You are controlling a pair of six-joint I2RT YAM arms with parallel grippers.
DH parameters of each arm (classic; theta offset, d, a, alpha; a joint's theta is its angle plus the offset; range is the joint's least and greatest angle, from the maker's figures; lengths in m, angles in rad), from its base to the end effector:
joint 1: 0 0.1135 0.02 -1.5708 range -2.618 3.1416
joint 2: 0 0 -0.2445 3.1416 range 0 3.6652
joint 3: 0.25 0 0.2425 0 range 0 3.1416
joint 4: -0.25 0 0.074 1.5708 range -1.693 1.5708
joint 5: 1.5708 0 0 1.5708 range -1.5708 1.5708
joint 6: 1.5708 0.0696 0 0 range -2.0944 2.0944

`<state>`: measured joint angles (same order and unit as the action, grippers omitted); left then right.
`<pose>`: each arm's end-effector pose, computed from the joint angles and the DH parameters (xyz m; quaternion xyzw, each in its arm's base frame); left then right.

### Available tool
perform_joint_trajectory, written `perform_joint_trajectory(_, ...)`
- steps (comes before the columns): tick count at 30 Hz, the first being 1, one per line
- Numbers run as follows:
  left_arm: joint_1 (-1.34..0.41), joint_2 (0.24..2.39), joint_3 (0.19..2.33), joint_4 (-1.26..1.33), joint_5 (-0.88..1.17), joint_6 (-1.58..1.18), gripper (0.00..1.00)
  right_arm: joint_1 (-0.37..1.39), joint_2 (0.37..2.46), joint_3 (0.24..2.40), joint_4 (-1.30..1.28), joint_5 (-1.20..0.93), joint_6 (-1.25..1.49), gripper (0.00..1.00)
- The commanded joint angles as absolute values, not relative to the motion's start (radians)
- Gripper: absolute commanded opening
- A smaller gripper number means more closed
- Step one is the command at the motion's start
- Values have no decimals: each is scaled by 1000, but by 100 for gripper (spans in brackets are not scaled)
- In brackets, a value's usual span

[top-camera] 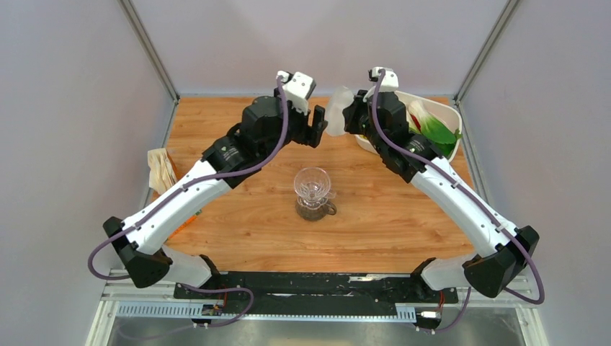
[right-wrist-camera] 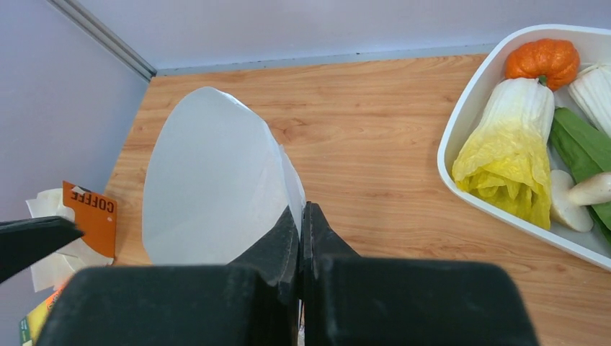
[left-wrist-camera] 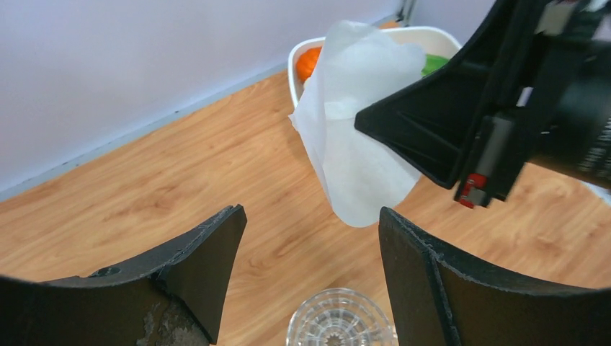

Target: Place the coffee filter in the dripper

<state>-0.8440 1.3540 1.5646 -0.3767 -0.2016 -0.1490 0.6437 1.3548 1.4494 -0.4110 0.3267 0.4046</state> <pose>0.2263 -0.2335 0.4366 0.1975 0.7362 -0.2386 0.6017 0.2764 0.1795 0.3907 -0.0005 0.8046 0.1758 0.5672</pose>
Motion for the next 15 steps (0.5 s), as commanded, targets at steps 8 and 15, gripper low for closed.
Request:
perform_joint_trajectory(8,-878,1467,1635,-297,-374,-40,79,687,1354,1476,-362,330,449,0)
perform_joint_trajectory(15,-878,1521,1648,-303,-519,-31,59,689,1339,1464,-361,326,449,0)
